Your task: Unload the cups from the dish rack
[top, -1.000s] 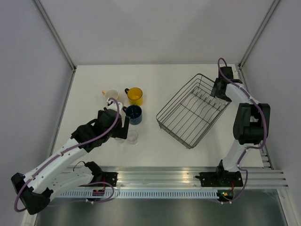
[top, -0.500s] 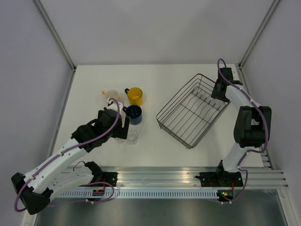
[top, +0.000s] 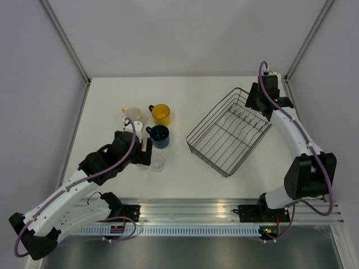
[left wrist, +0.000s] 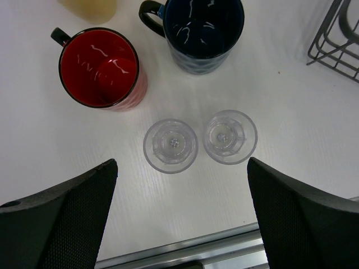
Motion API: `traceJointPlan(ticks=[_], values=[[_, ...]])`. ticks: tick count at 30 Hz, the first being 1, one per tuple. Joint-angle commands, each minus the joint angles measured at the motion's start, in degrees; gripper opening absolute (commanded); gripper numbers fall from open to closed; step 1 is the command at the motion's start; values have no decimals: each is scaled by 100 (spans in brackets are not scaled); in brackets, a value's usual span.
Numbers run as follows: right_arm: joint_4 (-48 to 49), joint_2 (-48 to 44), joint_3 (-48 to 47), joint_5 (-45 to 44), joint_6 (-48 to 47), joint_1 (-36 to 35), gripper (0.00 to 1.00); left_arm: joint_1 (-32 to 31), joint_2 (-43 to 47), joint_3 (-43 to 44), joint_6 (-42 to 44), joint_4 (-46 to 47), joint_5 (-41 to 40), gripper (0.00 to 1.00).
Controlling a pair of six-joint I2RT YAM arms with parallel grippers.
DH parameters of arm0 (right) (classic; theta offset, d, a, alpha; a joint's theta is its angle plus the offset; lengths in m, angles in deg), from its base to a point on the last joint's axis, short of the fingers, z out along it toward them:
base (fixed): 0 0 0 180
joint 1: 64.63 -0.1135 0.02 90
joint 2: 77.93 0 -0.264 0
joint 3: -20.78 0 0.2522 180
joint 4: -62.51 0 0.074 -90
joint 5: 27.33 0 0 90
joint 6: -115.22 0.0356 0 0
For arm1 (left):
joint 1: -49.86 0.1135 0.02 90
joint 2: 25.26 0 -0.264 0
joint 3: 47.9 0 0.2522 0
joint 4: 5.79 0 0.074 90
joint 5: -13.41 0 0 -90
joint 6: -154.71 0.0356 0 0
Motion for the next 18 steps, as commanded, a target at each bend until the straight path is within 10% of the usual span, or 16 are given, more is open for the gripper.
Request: traceJointPlan(ticks=[1, 12, 18], values=[[459, -911, 138, 397, 1, -481, 6, -28, 397, 4, 151, 417, 268, 100], [2550, -1828, 1228, 3488, 1519, -1624, 0, -19, 2058, -199, 301, 1252, 1048, 100], [3860, -1740, 1536, 3755, 2311, -2739, 0, -19, 2770, -339, 283, 1885, 1971, 100]])
